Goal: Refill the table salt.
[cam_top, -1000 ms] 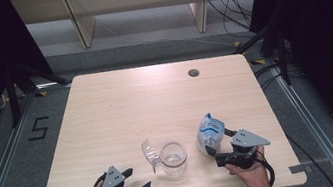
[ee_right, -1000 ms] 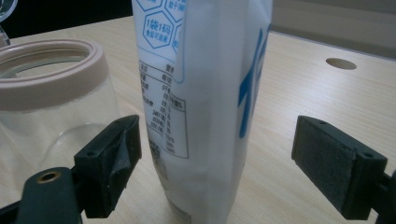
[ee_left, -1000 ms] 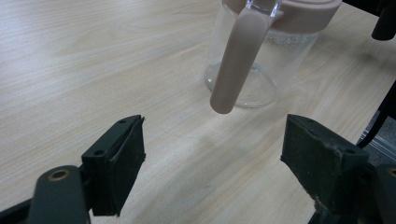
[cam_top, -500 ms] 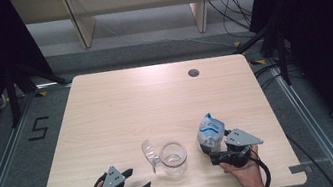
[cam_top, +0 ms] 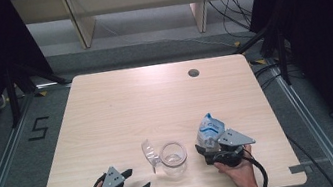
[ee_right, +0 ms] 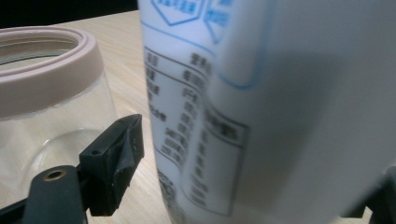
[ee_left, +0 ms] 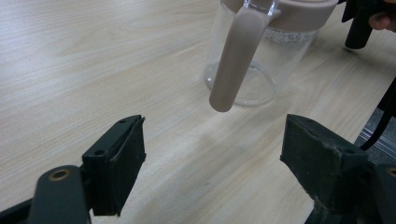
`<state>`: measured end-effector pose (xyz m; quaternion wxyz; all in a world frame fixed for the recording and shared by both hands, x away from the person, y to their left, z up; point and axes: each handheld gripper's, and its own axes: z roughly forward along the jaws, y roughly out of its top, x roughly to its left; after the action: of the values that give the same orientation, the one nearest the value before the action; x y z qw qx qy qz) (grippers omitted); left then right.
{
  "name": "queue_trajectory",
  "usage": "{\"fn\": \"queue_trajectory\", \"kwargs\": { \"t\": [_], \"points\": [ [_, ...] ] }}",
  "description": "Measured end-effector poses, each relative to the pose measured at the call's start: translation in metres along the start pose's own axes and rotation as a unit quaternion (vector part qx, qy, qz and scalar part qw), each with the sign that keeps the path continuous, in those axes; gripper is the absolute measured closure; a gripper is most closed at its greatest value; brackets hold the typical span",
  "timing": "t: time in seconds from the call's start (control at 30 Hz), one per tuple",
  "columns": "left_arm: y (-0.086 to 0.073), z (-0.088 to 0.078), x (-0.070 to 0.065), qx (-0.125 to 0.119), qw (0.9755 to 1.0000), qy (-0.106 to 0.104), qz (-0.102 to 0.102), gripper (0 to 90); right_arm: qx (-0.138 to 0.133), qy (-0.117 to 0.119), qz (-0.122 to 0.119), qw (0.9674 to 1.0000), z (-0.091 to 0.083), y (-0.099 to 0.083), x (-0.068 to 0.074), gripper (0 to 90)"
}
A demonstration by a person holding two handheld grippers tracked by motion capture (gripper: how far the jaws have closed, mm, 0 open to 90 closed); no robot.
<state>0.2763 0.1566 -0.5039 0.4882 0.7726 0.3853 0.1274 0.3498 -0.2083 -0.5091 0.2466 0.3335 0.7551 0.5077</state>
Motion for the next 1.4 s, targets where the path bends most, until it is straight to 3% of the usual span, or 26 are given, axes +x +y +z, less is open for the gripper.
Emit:
{"fn": "queue_trajectory", "kwargs": {
  "t": [0.2, 0.23, 0.27, 0.3, 0.37, 0.47, 0.5, 0.53, 0.7, 0.73, 0.83, 0.9, 0.97, 1.03, 1.17, 1.33, 1.4],
  "points": [
    [0.0001, -0.0005, -0.0001, 0.000, 1.0000, 0.000, 0.000, 21.0, -0.012, 0.006, 0.010, 0.9998, 0.0035, -0.0007, 0.0025, 20.2],
    [0.0001, -0.0009, 0.0000, 0.001, 1.0000, -0.001, 0.003, 21.0, -0.003, 0.001, 0.018, 0.9998, 0.0019, -0.0005, 0.0037, 20.2],
    [0.0004, -0.0016, 0.0002, 0.002, 0.9999, 0.001, 0.011, 21.0, -0.007, 0.005, 0.011, 0.9999, 0.0028, -0.0005, 0.0026, 20.6],
    [0.0001, -0.0017, -0.0007, 0.002, 1.0000, 0.003, 0.001, 21.0, -0.007, 0.004, 0.013, 0.9999, 0.0031, -0.0006, 0.0027, 20.8],
    [0.0004, -0.0020, -0.0002, 0.004, 1.0000, 0.003, 0.004, 21.0, -0.011, -0.004, 0.010, 0.9999, 0.0032, -0.0008, 0.0023, 20.9],
    [0.0003, -0.0025, 0.0001, 0.005, 0.9999, 0.003, 0.010, 21.0, -0.016, 0.005, 0.013, 0.9998, 0.0040, -0.0010, 0.0007, 21.6],
    [0.0006, -0.0020, 0.0006, 0.002, 0.9999, 0.001, 0.014, 21.0, -0.010, 0.009, 0.027, 0.9996, 0.0031, -0.0013, 0.0018, 21.6],
    [0.0003, -0.0024, 0.0000, 0.006, 1.0000, 0.004, 0.006, 21.0, -0.007, 0.005, 0.028, 0.9996, 0.0025, -0.0012, 0.0020, 21.8],
    [0.0002, -0.0020, -0.0002, 0.005, 1.0000, 0.003, 0.006, 21.0, -0.013, 0.009, 0.025, 0.9996, 0.0040, -0.0017, 0.0008, 23.4],
    [0.0001, -0.0020, -0.0001, 0.006, 1.0000, 0.003, 0.007, 21.0, -0.024, 0.015, 0.025, 0.9993, 0.0064, -0.0024, 0.0002, 23.8],
    [0.0002, -0.0022, -0.0007, 0.003, 1.0000, 0.002, 0.007, 21.0, -0.011, 0.011, 0.025, 0.9996, 0.0058, -0.0033, -0.0002, 25.1],
    [0.0002, -0.0022, -0.0009, 0.003, 1.0000, 0.003, 0.004, 21.1, -0.017, 0.010, 0.051, 0.9985, 0.0057, -0.0051, 0.0013, 26.8],
    [0.0003, -0.0024, 0.0010, 0.006, 0.9998, -0.002, 0.017, 21.1, -0.027, 0.017, 0.039, 0.9988, 0.0070, -0.0051, -0.0040, 27.5],
    [-0.0002, -0.0017, 0.0000, 0.005, 1.0000, -0.001, 0.006, 21.0, -0.032, 0.011, 0.044, 0.9985, 0.0071, -0.0055, -0.0038, 29.6],
    [0.0000, -0.0023, -0.0001, 0.008, 0.9999, 0.000, 0.015, 21.1, -0.026, 0.012, 0.053, 0.9982, 0.0067, -0.0053, -0.0030, 32.2],
    [-0.0008, -0.0005, -0.0013, 0.004, 1.0000, -0.002, 0.004, 21.0, -0.020, 0.009, 0.064, 0.9977, 0.0065, -0.0051, -0.0022, 33.7],
    [-0.0005, -0.0003, -0.0012, 0.003, 1.0000, -0.003, 0.003, 21.1, -0.015, 0.011, 0.048, 0.9987, 0.0061, -0.0045, -0.0054, 34.8]
  ]
}}
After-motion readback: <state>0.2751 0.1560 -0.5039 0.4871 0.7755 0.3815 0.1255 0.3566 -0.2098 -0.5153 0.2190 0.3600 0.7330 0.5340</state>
